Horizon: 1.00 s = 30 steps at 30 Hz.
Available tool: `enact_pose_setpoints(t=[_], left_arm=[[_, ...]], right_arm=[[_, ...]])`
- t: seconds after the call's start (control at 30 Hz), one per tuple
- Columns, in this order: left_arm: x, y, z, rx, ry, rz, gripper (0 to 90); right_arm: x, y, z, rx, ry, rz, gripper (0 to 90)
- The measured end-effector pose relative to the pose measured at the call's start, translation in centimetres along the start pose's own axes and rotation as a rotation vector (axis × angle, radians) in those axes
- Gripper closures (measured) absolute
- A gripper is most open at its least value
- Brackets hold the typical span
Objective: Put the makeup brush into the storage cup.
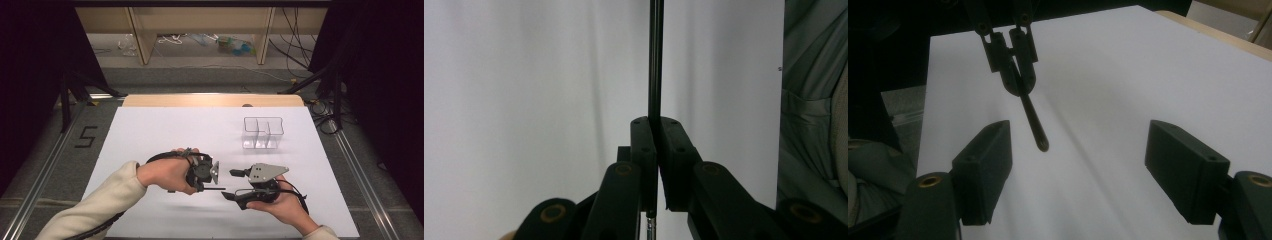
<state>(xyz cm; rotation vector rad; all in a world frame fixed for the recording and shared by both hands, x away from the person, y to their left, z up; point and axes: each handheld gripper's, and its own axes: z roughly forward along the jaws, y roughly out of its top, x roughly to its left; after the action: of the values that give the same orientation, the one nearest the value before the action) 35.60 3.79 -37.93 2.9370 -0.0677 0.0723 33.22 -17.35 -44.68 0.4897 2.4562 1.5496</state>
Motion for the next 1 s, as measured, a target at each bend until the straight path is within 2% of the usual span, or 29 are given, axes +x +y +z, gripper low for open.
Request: enact_pose_setpoints(t=[0.07,0.33,0.37,0.73,0.83,1.0], left_arm=[[0.0,0.1,0.0,-0.006,0.004,0.001,85.4],[-0.1,0.5,-0.1,-0.009,0.002,0.014,85.4],[-0.1,0.5,0.0,-0.010,0.003,0.015,85.4],[-0.4,0.9,0.0,-0.017,0.000,0.032,85.4],[-0.4,1.0,0.0,-0.020,0.004,0.036,85.4],[-0.5,1.1,0.0,-0.021,0.002,0.044,85.4]], right_arm=[[0.0,0.1,0.0,0.016,0.002,-0.006,29.5],[0.3,0.0,0.6,0.003,0.016,-0.009,35.7],[0.3,0.1,0.6,0.015,0.027,-0.006,36.4],[0.6,0.1,1.0,0.020,0.079,-0.011,52.5],[0.6,0.1,0.9,0.041,0.109,-0.013,57.4],[0.7,0.1,1.0,0.035,0.117,-0.020,64.7]])
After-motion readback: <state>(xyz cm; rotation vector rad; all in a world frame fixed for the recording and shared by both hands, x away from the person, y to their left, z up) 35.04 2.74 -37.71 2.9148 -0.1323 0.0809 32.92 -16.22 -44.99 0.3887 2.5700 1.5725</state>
